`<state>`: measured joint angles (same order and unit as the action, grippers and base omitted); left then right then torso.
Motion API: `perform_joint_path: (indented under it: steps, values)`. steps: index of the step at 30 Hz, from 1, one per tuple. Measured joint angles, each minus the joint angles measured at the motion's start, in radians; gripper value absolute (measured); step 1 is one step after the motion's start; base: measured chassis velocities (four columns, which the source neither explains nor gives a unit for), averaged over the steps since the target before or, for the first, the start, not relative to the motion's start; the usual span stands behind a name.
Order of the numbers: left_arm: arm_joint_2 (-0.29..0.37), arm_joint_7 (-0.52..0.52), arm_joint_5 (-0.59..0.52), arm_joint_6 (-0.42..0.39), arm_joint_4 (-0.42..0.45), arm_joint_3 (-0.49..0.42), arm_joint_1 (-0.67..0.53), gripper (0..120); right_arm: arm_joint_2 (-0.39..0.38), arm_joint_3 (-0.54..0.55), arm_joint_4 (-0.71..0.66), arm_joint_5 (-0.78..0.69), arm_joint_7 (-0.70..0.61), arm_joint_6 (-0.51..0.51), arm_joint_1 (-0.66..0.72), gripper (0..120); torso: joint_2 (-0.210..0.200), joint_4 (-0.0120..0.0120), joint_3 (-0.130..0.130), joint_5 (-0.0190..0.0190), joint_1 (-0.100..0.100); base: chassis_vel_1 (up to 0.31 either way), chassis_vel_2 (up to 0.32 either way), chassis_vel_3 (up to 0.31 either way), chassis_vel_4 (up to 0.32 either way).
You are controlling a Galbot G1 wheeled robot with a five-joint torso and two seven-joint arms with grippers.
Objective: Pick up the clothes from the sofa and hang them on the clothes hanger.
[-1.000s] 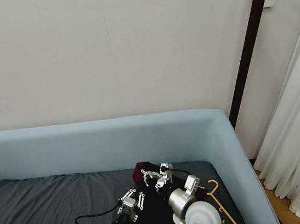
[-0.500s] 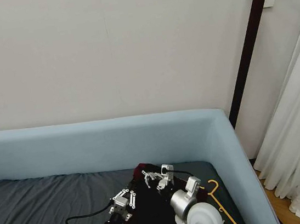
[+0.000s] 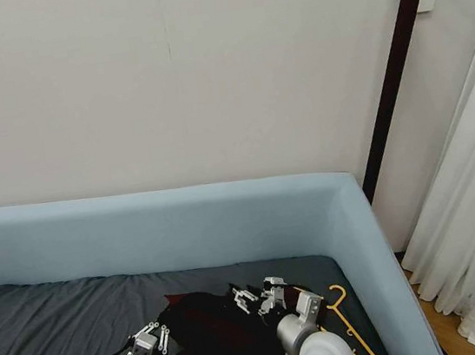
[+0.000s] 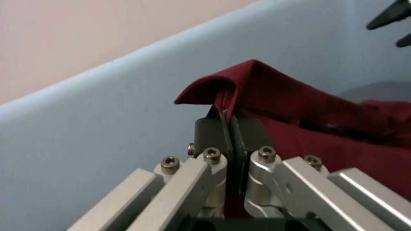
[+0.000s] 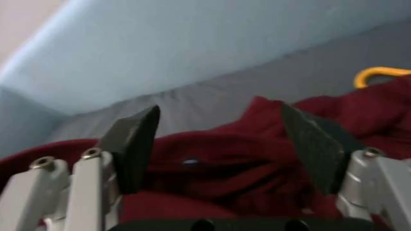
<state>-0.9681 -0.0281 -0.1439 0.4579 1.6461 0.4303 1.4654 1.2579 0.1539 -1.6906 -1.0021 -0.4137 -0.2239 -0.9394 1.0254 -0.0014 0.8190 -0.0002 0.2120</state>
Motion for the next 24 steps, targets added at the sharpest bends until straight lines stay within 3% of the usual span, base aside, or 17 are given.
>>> perform_joint_path:
  steps: [3, 6, 12, 15, 24]
  values:
    - [-0.007, 0.000, 0.002, 0.007, -0.012, 0.010, 0.008, 0, 0.005, 0.003, 0.057, 0.026, 0.016, 0.000, 0.015, 88, 0.000, 0.0000, 0.000, -0.0001, 0.000, 0.000, 0.000, 0.000, 0.000]
    - [-0.015, 0.002, 0.002, 0.011, -0.010, 0.023, 0.015, 0, 0.009, 0.005, 0.181, 0.110, 0.120, 0.003, 0.050, 99, 0.000, 0.0000, 0.000, 0.0001, 0.000, 0.000, 0.000, 0.000, 0.000]
    - [-0.013, 0.004, -0.001, 0.011, 0.004, 0.028, 0.013, 0, 0.002, -0.001, 0.299, 0.249, 0.289, -0.017, 0.085, 100, 0.000, -0.0001, 0.000, 0.0001, 0.000, 0.000, 0.000, 0.000, 0.000]
    - [-0.010, 0.005, -0.004, 0.009, 0.008, 0.029, 0.005, 0, 0.002, -0.036, 0.398, 0.376, 0.464, -0.008, 0.107, 100, 0.000, -0.0002, 0.000, 0.0002, 0.000, 0.000, 0.000, 0.000, 0.000]
    - [-0.010, 0.006, -0.006, 0.006, 0.009, 0.022, -0.012, 0, -0.014, -0.087, 0.487, 0.447, 0.621, 0.036, 0.115, 100, 0.000, -0.0001, 0.000, 0.0003, 0.000, 0.000, 0.000, 0.000, 0.000]
